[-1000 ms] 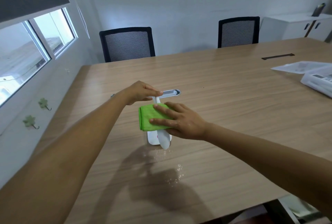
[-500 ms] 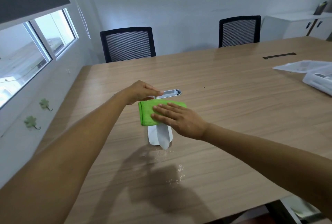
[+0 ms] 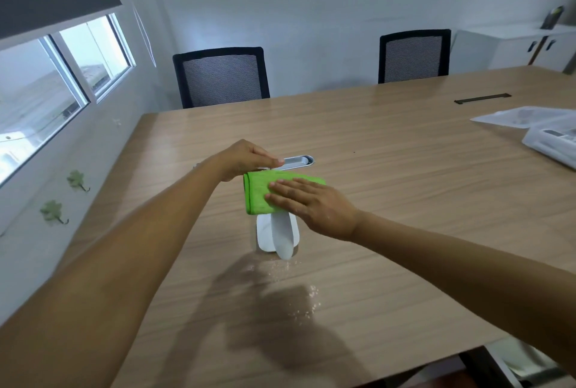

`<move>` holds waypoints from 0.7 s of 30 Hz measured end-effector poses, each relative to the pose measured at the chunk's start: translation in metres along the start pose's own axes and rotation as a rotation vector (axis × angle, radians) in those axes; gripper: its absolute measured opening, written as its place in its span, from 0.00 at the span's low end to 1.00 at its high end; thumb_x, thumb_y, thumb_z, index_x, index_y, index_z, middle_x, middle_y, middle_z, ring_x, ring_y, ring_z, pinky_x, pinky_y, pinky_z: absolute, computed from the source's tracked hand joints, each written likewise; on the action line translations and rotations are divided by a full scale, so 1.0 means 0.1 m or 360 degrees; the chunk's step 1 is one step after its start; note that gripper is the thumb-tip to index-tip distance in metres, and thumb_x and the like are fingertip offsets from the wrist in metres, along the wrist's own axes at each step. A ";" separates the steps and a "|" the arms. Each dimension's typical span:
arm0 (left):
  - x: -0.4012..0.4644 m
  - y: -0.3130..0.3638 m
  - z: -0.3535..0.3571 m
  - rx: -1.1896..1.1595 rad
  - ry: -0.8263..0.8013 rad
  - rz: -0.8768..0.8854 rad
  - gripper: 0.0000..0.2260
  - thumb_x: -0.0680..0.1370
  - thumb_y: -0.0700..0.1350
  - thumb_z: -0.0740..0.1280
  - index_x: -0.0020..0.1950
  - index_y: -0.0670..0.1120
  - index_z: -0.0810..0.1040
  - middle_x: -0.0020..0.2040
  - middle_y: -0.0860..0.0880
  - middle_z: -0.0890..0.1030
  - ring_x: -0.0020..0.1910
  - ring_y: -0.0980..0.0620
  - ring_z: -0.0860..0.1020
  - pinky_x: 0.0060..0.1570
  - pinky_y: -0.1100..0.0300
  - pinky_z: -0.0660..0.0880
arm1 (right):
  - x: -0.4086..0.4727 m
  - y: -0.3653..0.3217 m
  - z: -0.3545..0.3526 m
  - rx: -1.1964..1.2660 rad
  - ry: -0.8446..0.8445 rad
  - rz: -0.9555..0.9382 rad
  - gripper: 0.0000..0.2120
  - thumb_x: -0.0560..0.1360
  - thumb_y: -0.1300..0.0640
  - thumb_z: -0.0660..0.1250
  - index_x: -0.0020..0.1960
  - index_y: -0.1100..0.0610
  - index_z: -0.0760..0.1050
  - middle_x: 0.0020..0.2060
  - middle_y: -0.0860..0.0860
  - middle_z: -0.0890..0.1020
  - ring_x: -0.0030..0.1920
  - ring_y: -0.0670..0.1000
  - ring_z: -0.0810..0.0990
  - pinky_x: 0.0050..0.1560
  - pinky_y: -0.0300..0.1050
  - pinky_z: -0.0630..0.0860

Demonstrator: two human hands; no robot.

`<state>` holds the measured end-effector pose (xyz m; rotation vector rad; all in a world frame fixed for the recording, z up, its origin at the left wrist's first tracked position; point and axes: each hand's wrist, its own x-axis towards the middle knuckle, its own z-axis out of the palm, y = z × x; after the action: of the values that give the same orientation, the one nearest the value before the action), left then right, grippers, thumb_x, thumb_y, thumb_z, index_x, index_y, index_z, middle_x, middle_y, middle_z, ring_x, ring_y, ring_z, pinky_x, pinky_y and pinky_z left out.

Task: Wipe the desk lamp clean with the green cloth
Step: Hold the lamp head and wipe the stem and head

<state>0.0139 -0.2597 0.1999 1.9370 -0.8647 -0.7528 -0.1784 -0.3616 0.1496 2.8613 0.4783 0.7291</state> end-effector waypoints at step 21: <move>-0.19 0.18 0.07 0.0244 0.0227 0.0126 0.11 0.72 0.44 0.72 0.51 0.40 0.84 0.45 0.48 0.83 0.49 0.52 0.76 0.42 0.63 0.73 | -0.30 0.20 -0.51 0.1056 0.0027 0.1004 0.13 0.74 0.67 0.60 0.57 0.60 0.75 0.43 0.51 0.81 0.43 0.53 0.78 0.45 0.36 0.73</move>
<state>-0.0070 -0.2545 0.2159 2.0504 -0.9281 -0.5078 -0.2226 -0.3873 0.1857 3.6865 -0.2745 0.7862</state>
